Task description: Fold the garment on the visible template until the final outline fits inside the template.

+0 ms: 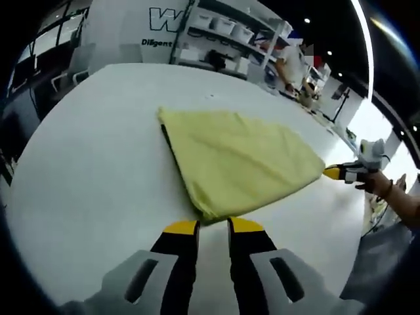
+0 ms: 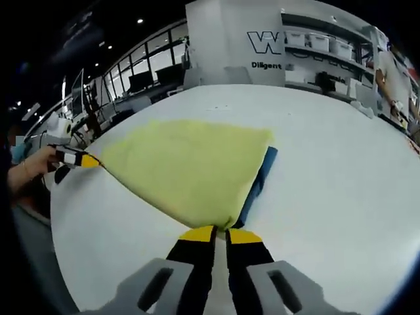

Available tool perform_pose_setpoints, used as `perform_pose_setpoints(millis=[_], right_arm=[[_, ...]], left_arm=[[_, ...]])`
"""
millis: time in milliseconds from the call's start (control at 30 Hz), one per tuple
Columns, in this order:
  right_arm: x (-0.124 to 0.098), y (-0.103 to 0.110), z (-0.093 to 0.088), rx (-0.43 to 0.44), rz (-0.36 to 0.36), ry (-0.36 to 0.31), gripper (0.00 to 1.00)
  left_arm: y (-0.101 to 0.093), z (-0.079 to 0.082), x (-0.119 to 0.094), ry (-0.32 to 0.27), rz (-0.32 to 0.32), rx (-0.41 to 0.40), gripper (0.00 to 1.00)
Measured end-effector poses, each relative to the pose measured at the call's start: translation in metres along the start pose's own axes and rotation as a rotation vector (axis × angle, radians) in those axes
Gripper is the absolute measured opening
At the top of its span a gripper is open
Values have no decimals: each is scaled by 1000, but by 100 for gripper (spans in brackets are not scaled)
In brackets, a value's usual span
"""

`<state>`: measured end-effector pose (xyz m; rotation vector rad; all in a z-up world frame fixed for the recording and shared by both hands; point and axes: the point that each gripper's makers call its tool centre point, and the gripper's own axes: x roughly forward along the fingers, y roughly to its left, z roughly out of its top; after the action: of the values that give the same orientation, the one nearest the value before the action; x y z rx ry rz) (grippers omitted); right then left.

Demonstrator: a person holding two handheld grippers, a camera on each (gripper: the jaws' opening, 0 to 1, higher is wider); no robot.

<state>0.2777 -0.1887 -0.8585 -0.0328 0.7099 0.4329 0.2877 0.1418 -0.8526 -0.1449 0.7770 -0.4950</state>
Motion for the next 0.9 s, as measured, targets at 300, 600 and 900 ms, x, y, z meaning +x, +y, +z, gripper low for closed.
perform_pose_setpoints(millis=[300,600,900], right_arm=[[0,3,-2,-11,8,3,1],[1,3,-1,-36,8,-1,0],[-1,1,-1,-75,8,1,0]], left_arm=[[3,3,2,-14,0,-11,15],[2,7,6,-43,-17,-73,12],[-2,1,5,-24,-63,16,1]])
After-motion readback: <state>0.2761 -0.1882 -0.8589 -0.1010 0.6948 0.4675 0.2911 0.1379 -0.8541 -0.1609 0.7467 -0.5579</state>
